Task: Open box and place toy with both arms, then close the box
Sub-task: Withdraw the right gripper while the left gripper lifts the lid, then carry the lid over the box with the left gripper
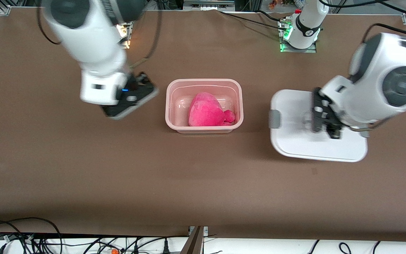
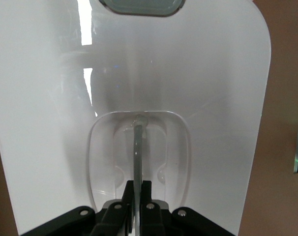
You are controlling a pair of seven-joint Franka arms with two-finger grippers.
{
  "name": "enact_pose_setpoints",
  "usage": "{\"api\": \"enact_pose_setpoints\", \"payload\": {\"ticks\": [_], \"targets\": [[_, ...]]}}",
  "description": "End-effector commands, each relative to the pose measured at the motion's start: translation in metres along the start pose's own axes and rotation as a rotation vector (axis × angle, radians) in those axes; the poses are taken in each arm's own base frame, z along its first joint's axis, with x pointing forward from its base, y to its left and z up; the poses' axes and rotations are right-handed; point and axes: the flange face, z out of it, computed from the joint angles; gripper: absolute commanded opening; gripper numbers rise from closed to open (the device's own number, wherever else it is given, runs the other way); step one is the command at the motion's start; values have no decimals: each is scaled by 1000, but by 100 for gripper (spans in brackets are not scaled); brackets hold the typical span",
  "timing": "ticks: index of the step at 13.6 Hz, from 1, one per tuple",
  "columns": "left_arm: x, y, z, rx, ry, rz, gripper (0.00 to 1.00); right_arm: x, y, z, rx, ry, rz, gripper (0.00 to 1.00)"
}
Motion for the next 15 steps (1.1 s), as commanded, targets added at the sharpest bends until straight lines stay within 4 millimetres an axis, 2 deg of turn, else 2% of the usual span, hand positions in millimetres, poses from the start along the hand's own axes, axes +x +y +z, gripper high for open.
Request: {"api": "enact_pose_setpoints", "payload": {"ticks": [1, 2, 4, 5, 8, 10, 12, 15], "targets": [[65, 12, 5, -28, 50, -36, 0, -66, 39, -14, 86, -16, 65, 100], [99, 21, 7, -24, 44, -23, 0, -77, 54, -13, 94, -17, 60, 100], [167, 42, 20, -18, 25, -39, 0, -99, 105, -1, 107, -32, 132, 100], [198, 51, 30, -11, 24, -65, 0, -108, 121, 5, 116, -37, 161, 100], [269, 67, 56, 36, 53, -103, 0, -145, 146, 17, 120, -9, 258, 100], [300, 75, 71, 54, 69, -110, 0, -166, 154, 28, 102, -15, 355, 100], [314, 77, 84, 62, 71, -123, 0, -166, 153, 30, 43, -43, 434, 100], [332, 84, 99, 65, 56, -126, 0, -172, 175, 32, 25, -34, 463, 100]]}}
